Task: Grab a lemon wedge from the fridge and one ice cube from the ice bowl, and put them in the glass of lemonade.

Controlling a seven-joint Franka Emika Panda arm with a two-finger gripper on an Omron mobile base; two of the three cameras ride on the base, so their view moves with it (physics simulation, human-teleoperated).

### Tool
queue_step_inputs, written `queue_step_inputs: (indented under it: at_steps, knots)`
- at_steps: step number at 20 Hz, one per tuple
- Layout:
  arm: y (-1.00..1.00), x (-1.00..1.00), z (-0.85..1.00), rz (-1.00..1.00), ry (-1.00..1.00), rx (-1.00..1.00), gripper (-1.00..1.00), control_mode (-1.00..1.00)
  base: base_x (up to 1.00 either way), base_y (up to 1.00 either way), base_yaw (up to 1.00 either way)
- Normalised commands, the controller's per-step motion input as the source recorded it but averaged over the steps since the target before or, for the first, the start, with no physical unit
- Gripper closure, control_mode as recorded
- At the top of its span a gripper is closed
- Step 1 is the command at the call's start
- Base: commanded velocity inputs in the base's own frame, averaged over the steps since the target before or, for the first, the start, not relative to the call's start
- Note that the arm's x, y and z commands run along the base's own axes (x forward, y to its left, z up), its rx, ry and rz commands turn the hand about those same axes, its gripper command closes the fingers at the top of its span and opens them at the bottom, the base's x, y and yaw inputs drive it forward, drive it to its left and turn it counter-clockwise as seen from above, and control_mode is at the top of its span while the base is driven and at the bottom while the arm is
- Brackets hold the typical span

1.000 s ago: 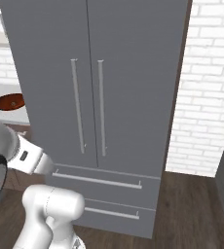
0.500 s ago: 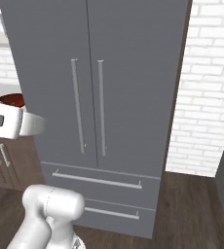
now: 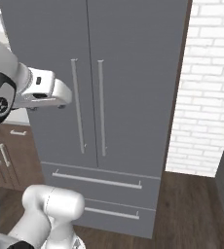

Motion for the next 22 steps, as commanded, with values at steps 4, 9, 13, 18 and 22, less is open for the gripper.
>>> queue_step_inputs:
  at_steps: [4, 9, 13, 18, 22]
  knots:
    - [-0.57, 1.0, -0.53, 0.0, 0.14, 0.0, -1.0, -1.0, 0.0, 0.0, 0.0]
    - [-0.09, 1.0, -0.45, 0.0, 0.01, 0.05, -1.0, -1.0, 0.0, 0.0, 0.0]
    - [0.0, 0.93, -0.11, 0.0, -0.03, 0.09, -1.0, -1.0, 0.0, 0.0, 0.0]
    - [-0.06, 0.24, 0.15, -0.07, -0.12, 0.03, -1.0, -1.0, 0.0, 0.0, 0.0]
    - [0.0, 0.0, 0.11, -0.05, -0.18, 0.0, -1.0, -1.0, 0.0, 0.0, 0.0]
